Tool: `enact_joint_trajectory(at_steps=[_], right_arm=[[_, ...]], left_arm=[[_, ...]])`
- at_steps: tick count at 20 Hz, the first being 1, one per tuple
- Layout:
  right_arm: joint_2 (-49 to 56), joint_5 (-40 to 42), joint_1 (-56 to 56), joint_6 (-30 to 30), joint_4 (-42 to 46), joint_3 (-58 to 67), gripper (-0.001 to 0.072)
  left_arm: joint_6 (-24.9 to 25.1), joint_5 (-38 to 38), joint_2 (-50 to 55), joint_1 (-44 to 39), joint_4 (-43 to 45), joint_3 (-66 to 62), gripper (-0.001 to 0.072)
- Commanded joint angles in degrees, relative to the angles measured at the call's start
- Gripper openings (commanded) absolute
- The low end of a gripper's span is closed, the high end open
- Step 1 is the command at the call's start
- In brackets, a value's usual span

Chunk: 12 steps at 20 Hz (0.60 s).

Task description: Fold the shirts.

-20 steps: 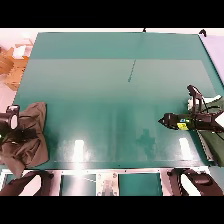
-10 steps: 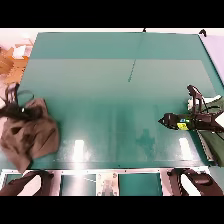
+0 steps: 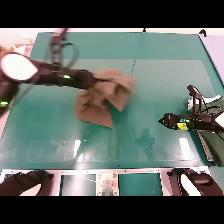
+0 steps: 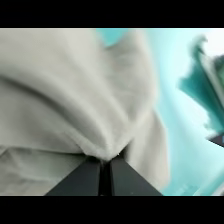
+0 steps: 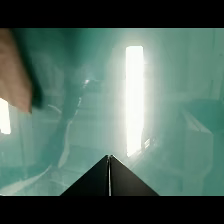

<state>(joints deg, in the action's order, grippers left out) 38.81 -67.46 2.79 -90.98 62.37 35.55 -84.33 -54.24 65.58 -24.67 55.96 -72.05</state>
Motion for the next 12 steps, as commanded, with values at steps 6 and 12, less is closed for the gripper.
enact_joint_trajectory(at_steps=[6,12], right_arm=[[0.0,0.0,-0.1,0.0,0.0,0.0,0.0016],[0.0,0.0,-0.1,0.0,0.0,0.0,0.0016]], left_arm=[[0.2,-0.1,13.6,-3.8,-6.7,-2.8,0.0712],[0.4,-24.6,9.8,19.8,1.7,-4.3,0.071]])
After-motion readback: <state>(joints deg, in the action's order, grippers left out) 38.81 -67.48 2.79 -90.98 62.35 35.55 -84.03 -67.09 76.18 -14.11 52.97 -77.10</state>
